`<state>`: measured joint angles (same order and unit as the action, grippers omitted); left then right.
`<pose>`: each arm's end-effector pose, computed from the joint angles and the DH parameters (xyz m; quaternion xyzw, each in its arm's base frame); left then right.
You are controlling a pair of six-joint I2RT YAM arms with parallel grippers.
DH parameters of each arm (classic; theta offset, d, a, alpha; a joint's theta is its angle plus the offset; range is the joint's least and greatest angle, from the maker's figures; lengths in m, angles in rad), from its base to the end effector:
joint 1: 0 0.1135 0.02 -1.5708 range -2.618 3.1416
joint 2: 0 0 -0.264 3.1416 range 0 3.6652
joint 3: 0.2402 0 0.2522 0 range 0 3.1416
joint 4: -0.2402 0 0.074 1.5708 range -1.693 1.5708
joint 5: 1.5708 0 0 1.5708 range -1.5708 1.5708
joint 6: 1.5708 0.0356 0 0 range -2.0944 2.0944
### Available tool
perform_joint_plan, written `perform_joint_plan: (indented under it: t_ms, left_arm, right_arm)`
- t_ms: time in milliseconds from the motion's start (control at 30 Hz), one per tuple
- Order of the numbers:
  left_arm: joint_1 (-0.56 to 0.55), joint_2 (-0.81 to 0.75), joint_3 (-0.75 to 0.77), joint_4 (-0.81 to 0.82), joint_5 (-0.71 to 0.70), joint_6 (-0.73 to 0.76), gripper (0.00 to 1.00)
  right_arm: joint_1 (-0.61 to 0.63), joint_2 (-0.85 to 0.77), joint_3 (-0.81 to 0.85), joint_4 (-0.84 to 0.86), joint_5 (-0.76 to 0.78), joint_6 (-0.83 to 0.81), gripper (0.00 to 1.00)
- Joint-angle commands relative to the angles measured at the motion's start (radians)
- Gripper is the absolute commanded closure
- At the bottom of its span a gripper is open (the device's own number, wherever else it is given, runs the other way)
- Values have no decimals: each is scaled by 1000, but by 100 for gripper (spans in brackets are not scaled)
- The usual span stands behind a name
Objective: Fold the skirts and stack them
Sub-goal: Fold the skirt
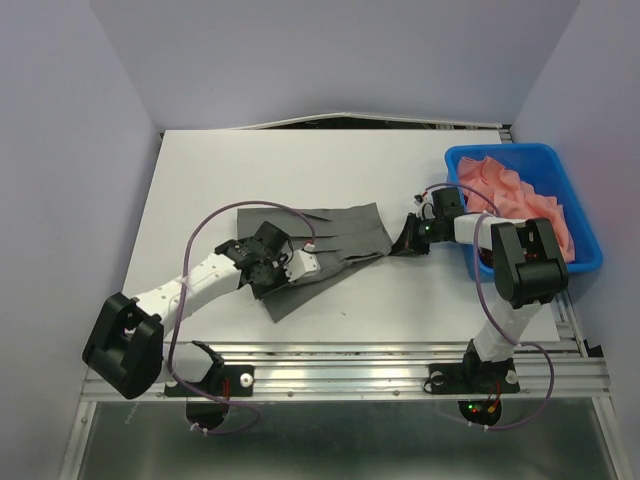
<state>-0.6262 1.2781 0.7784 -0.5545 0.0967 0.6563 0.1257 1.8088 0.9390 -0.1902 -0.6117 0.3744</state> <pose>0.1938 -0.1444 0.2064 0.5876 0.7665 -0.0429 0.2558 0.3313 0.0625 0.1316 0.0390 0.9250 0.3419 0.1613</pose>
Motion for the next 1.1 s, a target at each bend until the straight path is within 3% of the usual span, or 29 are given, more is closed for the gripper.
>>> perform_joint_plan:
  t_ms: [0, 67, 100, 133, 233, 367, 500, 667, 833, 933, 1067]
  left_arm:
    - [3, 1, 5, -56, 26, 14, 51]
    - [5, 6, 22, -51, 50, 9, 29]
    - [5, 6, 44, -53, 75, 3, 26]
    - [6, -2, 54, -56, 92, 2, 26]
    - [19, -35, 102, -74, 171, -9, 28]
    - [22, -75, 177, -6, 238, -84, 33]
    - [10, -54, 226, 160, 254, -181, 31]
    - [-69, 157, 361, 368, 196, -273, 26]
    - [-78, 384, 596, 394, 181, -371, 25]
    - [-89, 449, 636, 396, 198, -388, 26]
    - [-92, 420, 559, 377, 195, -394, 33]
  right_arm:
    - [3, -23, 14, 23, -20, -15, 98]
    - [3, -25, 23, -27, -51, -46, 83]
    - [3, -35, 35, -49, -53, -63, 79]
    - [3, -48, 38, -67, -51, -96, 65]
    - [3, -112, 53, -152, -24, -161, 52]
    - [-6, -183, 63, -167, 55, -180, 52]
    - [-6, -198, 67, -135, 104, -143, 56]
    - [-6, -88, 130, -86, 89, -114, 60]
    - [-6, 16, 158, -38, 70, -106, 62]
    - [-6, 44, 146, -5, 52, -97, 68]
    - [-6, 47, 83, 29, 18, -94, 89]
